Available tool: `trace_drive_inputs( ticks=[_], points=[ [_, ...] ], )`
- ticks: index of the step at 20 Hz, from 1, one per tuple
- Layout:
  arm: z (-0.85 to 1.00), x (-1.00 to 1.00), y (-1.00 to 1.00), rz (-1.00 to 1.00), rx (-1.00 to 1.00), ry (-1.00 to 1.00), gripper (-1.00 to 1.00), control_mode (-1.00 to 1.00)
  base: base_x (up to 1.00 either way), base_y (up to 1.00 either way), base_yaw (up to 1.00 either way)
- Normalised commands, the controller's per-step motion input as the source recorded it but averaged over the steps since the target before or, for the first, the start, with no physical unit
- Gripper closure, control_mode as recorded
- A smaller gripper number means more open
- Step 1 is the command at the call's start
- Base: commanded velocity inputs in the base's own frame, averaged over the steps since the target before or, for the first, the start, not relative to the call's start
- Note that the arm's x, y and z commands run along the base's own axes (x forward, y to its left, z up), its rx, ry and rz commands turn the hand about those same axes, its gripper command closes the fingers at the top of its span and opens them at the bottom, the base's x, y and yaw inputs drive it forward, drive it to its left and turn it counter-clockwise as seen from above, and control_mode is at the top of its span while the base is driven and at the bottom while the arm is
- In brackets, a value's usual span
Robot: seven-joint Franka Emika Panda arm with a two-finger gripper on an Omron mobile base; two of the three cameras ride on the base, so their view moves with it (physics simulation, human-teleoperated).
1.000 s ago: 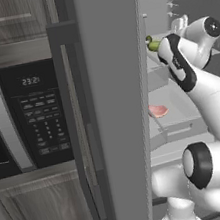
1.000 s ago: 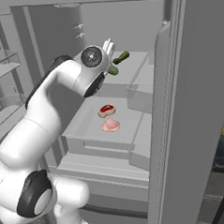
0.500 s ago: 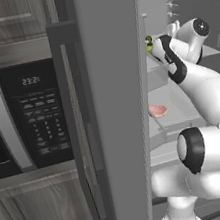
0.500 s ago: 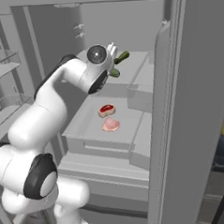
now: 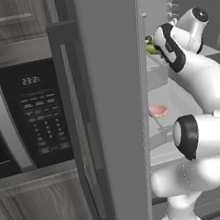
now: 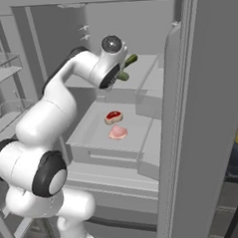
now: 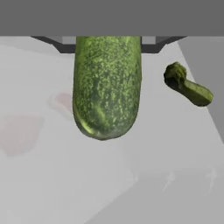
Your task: Transport the steak and cucumber to the fridge. Place the steak on the rack containing meat and place the cucumber on the rack containing the vegetable, ensuring meats and vegetables are on different racks.
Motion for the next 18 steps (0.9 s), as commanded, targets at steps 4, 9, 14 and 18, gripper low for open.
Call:
trace_drive_inputs(
  ticks=[4, 9, 14, 18],
  points=[
    [-0.23, 0.33, -0.07, 0.04, 0.00, -0.01, 1.00, -1.00, 0.00, 0.00, 0.00],
    [-0.15, 0.35, -0.03, 0.02, 0.00, -0.02, 1.00, -1.00, 0.00, 0.00, 0.00],
    [-0.24, 0.83, 0.05, 0.00, 0.00, -0.18, -1.00, -1.00, 0.00, 0.00, 0.00],
    [-0.17, 0.87, 0.00, 0.00, 0.00, -0.20, -1.00, -1.00, 0.00, 0.00, 0.00]
  ],
)
